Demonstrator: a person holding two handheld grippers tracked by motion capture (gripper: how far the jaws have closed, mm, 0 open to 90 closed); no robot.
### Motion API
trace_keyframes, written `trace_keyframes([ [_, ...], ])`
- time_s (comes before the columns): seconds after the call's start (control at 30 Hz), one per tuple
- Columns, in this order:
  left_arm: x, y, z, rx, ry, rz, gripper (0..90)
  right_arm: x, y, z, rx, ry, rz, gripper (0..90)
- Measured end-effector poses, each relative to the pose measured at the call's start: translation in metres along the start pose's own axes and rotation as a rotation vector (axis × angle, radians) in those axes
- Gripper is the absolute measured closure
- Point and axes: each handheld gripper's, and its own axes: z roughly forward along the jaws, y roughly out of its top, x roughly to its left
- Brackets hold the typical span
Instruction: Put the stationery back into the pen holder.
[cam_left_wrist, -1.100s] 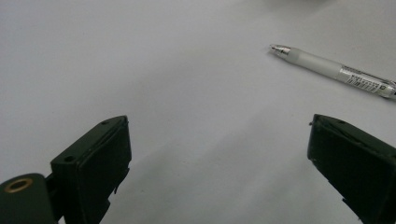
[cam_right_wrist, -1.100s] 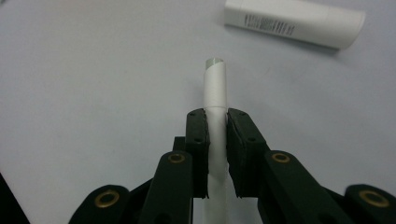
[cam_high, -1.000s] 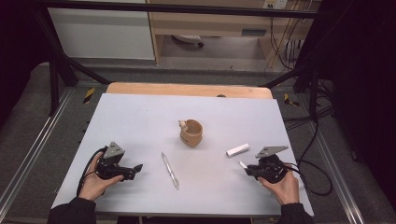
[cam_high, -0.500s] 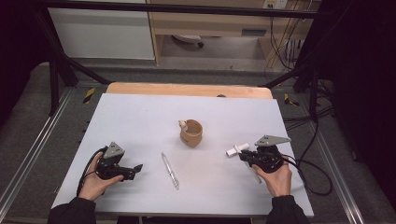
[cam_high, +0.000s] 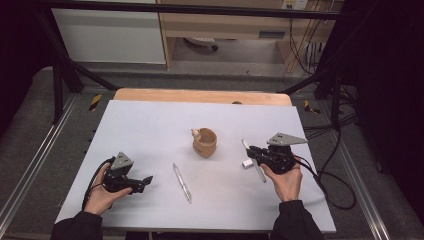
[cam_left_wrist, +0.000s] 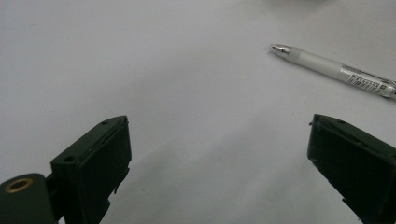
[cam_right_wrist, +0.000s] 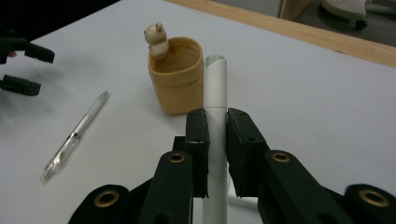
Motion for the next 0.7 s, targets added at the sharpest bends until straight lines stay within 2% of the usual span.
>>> trace_keyframes([
  [0.03,0.000,0.000,0.000,-0.001,-0.001,0.000,6.2,0.001,0.003,0.003,-0.032,0.003,0.011,79.3],
  [0.13,0.000,0.000,0.000,0.000,-0.001,0.001,6.2,0.002,0.006,0.005,-0.062,-0.002,0.016,79.3],
  [0.17,0.000,0.000,0.000,0.000,-0.001,0.000,6.2,0.003,0.010,0.007,-0.093,-0.004,0.021,79.3],
  [0.43,0.000,0.000,0.000,-0.001,-0.001,0.000,6.2,0.007,0.023,0.013,-0.161,0.004,0.023,79.3],
  [0.47,0.000,0.000,0.000,0.000,-0.002,0.001,6.2,0.008,0.026,0.015,-0.183,0.006,0.023,79.3],
  [0.6,0.000,0.000,0.000,0.000,-0.002,0.001,6.3,0.010,0.032,0.018,-0.206,0.011,0.020,79.3],
  [0.7,0.000,0.000,0.000,-0.002,-0.004,-0.001,6.3,0.012,0.039,0.022,-0.251,0.008,0.024,79.3],
])
